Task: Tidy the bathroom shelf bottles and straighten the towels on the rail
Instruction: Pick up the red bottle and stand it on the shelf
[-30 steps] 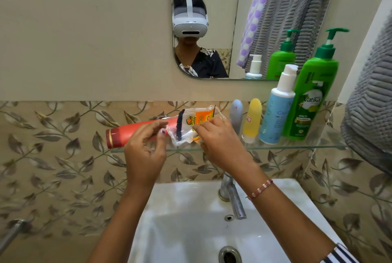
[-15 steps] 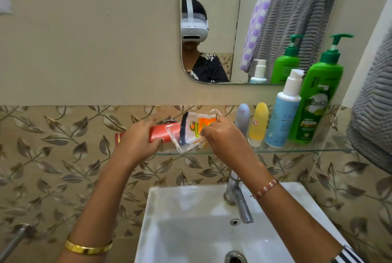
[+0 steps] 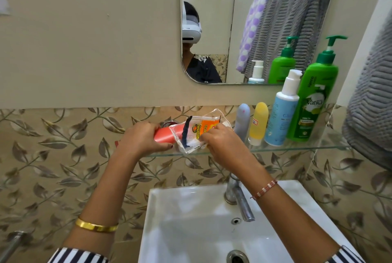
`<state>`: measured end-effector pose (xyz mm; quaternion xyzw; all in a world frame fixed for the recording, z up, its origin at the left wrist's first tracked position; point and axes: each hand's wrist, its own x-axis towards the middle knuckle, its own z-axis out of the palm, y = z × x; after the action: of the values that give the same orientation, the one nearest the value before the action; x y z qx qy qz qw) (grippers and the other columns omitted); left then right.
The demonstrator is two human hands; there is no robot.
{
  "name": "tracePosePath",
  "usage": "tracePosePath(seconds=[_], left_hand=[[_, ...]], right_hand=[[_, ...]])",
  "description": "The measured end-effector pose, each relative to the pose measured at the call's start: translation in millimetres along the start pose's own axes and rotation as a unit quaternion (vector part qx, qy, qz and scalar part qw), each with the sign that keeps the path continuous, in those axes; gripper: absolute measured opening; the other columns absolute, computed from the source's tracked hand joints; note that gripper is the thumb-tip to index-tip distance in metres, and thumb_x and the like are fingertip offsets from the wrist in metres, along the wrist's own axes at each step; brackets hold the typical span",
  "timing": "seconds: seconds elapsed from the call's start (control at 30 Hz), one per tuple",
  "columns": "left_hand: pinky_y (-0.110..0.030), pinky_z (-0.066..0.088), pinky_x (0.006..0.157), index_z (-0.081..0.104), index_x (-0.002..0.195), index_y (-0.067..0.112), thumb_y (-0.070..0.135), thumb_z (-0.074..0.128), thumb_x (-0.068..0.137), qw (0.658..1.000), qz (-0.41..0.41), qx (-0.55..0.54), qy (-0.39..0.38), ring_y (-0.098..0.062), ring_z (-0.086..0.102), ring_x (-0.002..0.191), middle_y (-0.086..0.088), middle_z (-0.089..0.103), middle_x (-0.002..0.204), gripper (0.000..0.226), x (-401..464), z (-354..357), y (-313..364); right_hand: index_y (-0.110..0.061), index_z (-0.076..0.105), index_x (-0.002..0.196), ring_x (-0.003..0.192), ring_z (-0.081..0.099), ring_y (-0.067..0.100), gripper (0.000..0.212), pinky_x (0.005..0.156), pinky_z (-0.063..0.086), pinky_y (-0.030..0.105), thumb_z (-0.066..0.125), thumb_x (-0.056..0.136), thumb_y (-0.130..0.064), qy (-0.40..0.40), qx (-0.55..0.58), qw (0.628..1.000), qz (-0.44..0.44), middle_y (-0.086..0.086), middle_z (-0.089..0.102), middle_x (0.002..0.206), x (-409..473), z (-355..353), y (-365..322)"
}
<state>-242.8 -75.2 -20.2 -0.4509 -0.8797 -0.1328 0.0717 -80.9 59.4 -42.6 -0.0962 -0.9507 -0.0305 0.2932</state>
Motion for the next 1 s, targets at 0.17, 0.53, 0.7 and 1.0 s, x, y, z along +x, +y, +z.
tracePosePath(seconds=[0.17,0.53,0.7,1.0], left_hand=[[-0.027,0.038,0.062,0.057,0.115,0.019,0.048,0.067,0.070,0.998,0.003,0.004,0.059,-0.016,0.047,0.078,0.001,0.049,0.087,0.054,-11.2,-2.2,-3.2],[-0.036,0.044,0.074,0.050,0.126,0.014,0.050,0.072,0.065,0.977,-0.086,-0.059,0.184,-0.027,0.050,0.093,-0.012,0.050,0.102,0.075,-52.4,-6.8,-49.5],[-0.038,0.043,0.080,0.048,0.130,0.012,0.045,0.075,0.065,0.968,-0.118,-0.077,0.207,-0.029,0.050,0.098,-0.015,0.050,0.109,0.078,-74.4,-20.5,-64.4],[-0.038,0.040,0.083,0.046,0.131,0.010,0.046,0.075,0.064,0.958,-0.147,-0.059,0.239,-0.022,0.043,0.091,-0.016,0.051,0.110,0.081,-103.1,-48.1,-83.6]], right_hand=[[-0.008,0.070,0.085,0.080,0.060,0.031,0.019,0.069,0.053,0.042,0.074,0.070,0.002,0.022,0.002,1.000,0.004,0.009,0.072,0.081,3.7,4.3,-1.2],[-0.009,0.072,0.077,0.069,0.061,0.028,0.020,0.062,0.054,0.039,0.078,0.063,0.003,0.047,0.002,0.998,-0.039,0.006,0.072,0.070,21.2,19.2,-22.6],[-0.009,0.068,0.067,0.059,0.056,0.026,0.022,0.058,0.052,0.040,0.068,0.060,0.012,0.054,-0.004,0.997,-0.056,0.004,0.068,0.059,40.5,28.9,-46.8],[0.000,0.066,0.077,0.076,0.056,0.034,0.025,0.059,0.029,0.030,0.052,0.066,0.017,0.029,-0.009,0.997,-0.071,0.017,0.067,0.072,65.5,34.4,-71.1]])
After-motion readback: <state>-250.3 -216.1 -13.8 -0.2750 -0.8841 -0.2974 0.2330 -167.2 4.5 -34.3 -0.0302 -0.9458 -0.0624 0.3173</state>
